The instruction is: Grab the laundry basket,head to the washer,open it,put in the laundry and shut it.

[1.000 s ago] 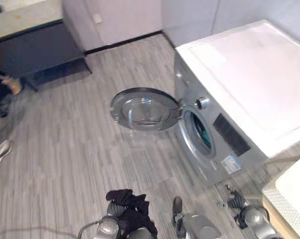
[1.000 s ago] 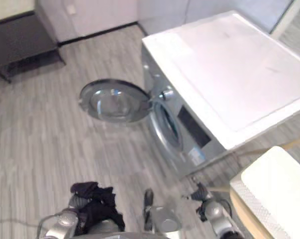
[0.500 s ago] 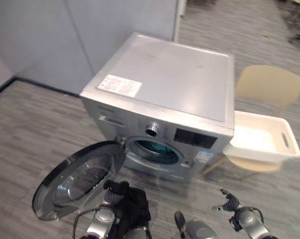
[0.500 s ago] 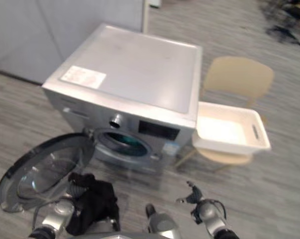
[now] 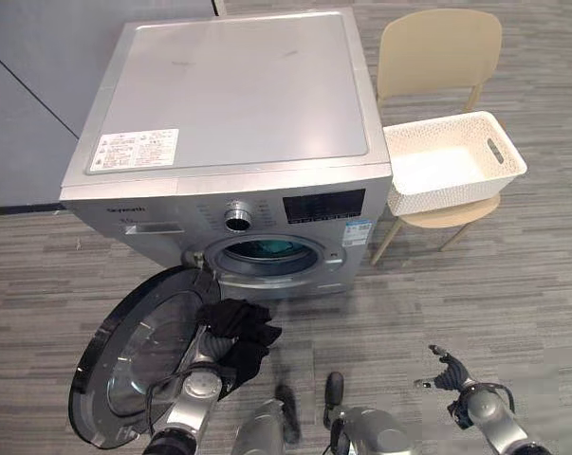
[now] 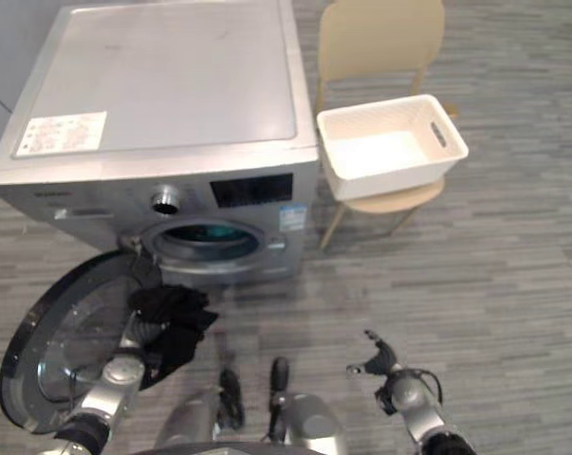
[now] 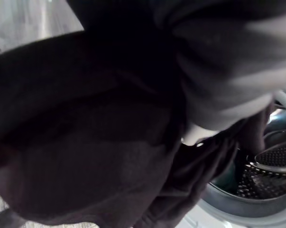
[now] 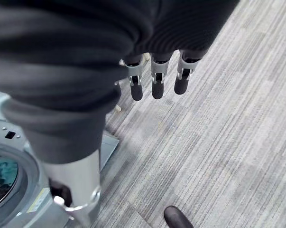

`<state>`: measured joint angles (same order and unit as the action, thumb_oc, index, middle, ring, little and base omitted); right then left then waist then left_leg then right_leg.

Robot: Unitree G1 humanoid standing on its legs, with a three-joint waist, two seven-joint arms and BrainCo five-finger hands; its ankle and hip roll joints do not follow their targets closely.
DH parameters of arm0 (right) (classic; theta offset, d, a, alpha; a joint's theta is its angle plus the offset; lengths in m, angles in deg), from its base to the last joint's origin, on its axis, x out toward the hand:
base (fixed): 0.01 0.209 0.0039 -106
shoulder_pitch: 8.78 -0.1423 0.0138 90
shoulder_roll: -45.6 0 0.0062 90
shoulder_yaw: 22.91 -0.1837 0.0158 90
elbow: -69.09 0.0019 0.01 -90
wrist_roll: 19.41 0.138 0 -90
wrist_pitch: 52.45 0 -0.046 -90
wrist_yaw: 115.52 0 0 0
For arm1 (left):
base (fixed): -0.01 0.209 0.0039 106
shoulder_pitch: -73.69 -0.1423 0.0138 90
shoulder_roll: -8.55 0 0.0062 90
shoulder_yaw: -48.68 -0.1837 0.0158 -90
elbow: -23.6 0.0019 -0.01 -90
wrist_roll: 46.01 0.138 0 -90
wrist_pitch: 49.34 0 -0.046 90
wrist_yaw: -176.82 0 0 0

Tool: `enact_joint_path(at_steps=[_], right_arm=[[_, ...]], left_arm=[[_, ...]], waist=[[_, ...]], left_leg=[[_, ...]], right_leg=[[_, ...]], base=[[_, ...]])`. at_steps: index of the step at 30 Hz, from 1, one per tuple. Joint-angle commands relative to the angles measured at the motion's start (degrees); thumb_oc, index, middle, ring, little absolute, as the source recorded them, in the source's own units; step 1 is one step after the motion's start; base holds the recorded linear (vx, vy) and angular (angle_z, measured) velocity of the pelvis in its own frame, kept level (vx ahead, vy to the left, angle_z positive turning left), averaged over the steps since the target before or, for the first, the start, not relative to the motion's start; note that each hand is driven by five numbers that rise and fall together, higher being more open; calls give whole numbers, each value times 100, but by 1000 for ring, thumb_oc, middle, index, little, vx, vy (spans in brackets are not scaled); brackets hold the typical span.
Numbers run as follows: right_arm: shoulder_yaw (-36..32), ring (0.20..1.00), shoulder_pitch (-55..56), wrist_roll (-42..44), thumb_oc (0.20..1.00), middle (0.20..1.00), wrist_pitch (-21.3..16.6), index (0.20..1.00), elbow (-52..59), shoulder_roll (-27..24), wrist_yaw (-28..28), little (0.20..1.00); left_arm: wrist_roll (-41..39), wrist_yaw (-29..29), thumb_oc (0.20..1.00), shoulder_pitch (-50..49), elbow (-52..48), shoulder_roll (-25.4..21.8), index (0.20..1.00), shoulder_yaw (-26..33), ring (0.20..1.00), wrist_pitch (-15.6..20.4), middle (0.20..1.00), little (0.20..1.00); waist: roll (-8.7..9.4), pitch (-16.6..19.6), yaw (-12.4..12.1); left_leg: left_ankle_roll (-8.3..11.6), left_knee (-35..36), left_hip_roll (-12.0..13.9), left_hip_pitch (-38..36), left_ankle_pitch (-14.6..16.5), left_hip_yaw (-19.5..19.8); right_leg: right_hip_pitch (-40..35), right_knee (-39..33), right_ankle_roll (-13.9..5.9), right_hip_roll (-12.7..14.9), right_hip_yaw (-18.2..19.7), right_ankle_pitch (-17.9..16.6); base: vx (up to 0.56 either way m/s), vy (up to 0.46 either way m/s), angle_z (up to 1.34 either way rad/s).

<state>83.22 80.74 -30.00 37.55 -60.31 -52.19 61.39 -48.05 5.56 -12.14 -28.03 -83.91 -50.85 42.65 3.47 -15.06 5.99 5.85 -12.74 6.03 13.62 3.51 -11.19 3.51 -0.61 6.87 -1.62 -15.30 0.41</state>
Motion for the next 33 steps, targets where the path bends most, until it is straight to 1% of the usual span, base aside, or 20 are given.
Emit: enact_joint_path(at_steps=[1,3,6,9,11,13,15,17,18,20,21,22,23,26,27,28,29,30,32,33], right_arm=[[-105,1000,-40,212,1000,1000,-121,1000,-106,-5,-164,1000],[-78,1000,-46,152,1000,1000,-130,1000,-162,7,-161,1000],[-42,1000,-52,42,1000,1000,-128,1000,-180,111,-121,1000],[31,1000,-139,8,1000,1000,-118,1000,-203,195,-74,1000],[80,1000,-198,1,1000,1000,-126,1000,-162,232,-85,1000],[117,1000,-228,18,1000,1000,-139,1000,-27,229,-72,1000],[136,1000,-380,66,1000,1000,-120,1000,6,188,-126,1000],[127,1000,-304,184,1000,1000,-165,1000,175,123,-136,1000],[165,1000,-406,320,1000,1000,-198,1000,239,109,-199,1000],[175,1000,-545,425,1000,1000,-231,1000,379,41,-334,1000],[157,1000,-621,511,1000,1000,-237,1000,570,-5,-410,1000],[157,1000,-622,512,1000,1000,-236,1000,571,-7,-410,1000],[160,1000,-746,557,1000,1000,-249,1000,730,-41,-529,1000],[157,1000,-817,593,1000,1000,-296,1000,851,-54,-591,1000],[149,1000,-920,611,1000,1000,-346,1000,1118,-81,-689,1000],[148,1000,-922,612,1000,1000,-344,1000,1120,-82,-689,1000],[217,1000,-1088,661,1000,1000,-493,1000,1443,-100,-790,1000],[214,1000,-1091,661,1000,1000,-490,1000,1446,-100,-789,1000],[317,1000,-1178,691,1000,1000,-642,1000,1764,-138,-805,1000],[314,1000,-1186,693,1000,1000,-640,1000,1764,-137,-805,1000]], left_arm=[[-35,85,200,-47,-349,-261,200,-153,200,255,200,200],[-28,53,200,-115,-365,-227,200,-161,200,253,200,200],[-12,31,200,-309,-412,-222,200,-151,200,233,200,200],[45,96,200,-326,-372,-316,200,-102,200,215,200,200],[56,156,200,-239,-338,-389,200,-86,200,214,200,200],[104,256,200,-121,-356,-474,200,-96,200,234,200,200],[137,492,200,91,-285,-548,200,-64,200,170,200,200],[170,477,200,158,-657,-631,200,-180,200,317,200,200],[-3,583,200,379,-824,-615,200,-181,200,367,200,200],[-109,741,200,590,-975,-576,200,-207,200,438,200,200],[-231,971,200,786,-1048,-514,200,-150,200,457,200,200],[-231,972,200,788,-1047,-512,200,-150,200,456,200,200],[-262,1278,200,1028,-1081,-483,200,-112,200,496,200,200],[-298,1449,200,1179,-1059,-446,200,-103,200,512,200,200],[-286,1787,200,1513,-1091,-458,200,-63,200,520,200,200],[-285,1789,200,1519,-1087,-457,200,-64,200,522,200,200],[-215,2310,200,2147,-927,-594,200,-66,200,532,200,200],[-215,2312,200,2159,-918,-594,200,-69,200,535,200,200],[-222,2775,200,2878,-709,-858,200,-79,200,510,200,200],[-226,2778,200,2897,-693,-861,200,-84,200,516,200,200]], waist=[[103,167,-305],[41,216,-340],[63,311,-392],[137,280,-416],[123,212,-414],[120,123,-363],[205,-43,-275],[252,-118,-288],[284,-352,-304],[229,-467,-280],[198,-559,-236],[192,-538,-231],[201,-565,-170],[191,-540,-134],[211,-581,-54],[208,-560,-55],[210,-519,92],[207,-502,91],[206,-465,272],[203,-451,271]], left_leg=[[-75,706,-30,-130,-489,60],[-89,993,-56,-215,-512,183],[-261,992,-218,-469,-405,115],[-447,918,-307,-668,-233,-79],[-509,898,-305,-703,-165,-124],[-520,888,-320,-747,-90,-141],[-472,811,-360,-656,3,-135],[-465,283,-341,-240,174,0],[-405,-292,-213,385,221,55],[-427,-819,-139,975,328,182],[-387,-1444,-16,1481,609,262],[-387,-1473,-12,1521,621,267],[-386,-2018,126,2071,741,276],[-387,-2291,199,2375,824,288],[-379,-2764,344,2856,963,244],[-379,-2795,350,2898,977,246],[-361,-3421,535,3595,1171,245],[-361,-3450,541,3634,1184,248],[-391,-4024,679,4258,1374,276],[-391,-4056,684,4301,1388,281]], right_leg=[[-23,210,-1239,648,397,427],[-96,220,-1288,612,529,492],[-167,651,-1426,757,720,538],[116,1369,-1613,902,902,304],[454,1824,-1661,919,971,216],[765,1849,-1584,887,978,236],[1071,1194,-1508,880,922,139],[1181,1155,-1460,982,970,190],[1721,1605,-1337,921,981,266],[2196,2072,-1195,920,857,468],[2720,2713,-1124,897,836,816],[2755,2735,-1122,898,834,826],[3315,3268,-1032,904,832,1009],[3667,3571,-991,901,848,1102],[4206,4056,-920,906,916,1242],[4246,4081,-918,904,919,1253],[4996,4677,-842,885,1017,1443],[5034,4701,-841,883,1019,1453],[5674,5171,-792,825,1126,1606],[5714,5197,-791,823,1127,1617]], base=[[211,137,0],[267,208,-37],[304,271,-68],[149,133,-55],[73,67,-44],[58,3,-22],[35,-134,11],[-86,-220,40],[-208,-270,86],[-185,-267,82],[-69,-179,62],[-94,-195,60],[-76,-79,19],[-69,-66,-17],[-48,-47,-23],[-83,-78,-22],[-26,-32,-19],[-36,-50,-16],[-11,-26,-23],[-5,-7,-23]])
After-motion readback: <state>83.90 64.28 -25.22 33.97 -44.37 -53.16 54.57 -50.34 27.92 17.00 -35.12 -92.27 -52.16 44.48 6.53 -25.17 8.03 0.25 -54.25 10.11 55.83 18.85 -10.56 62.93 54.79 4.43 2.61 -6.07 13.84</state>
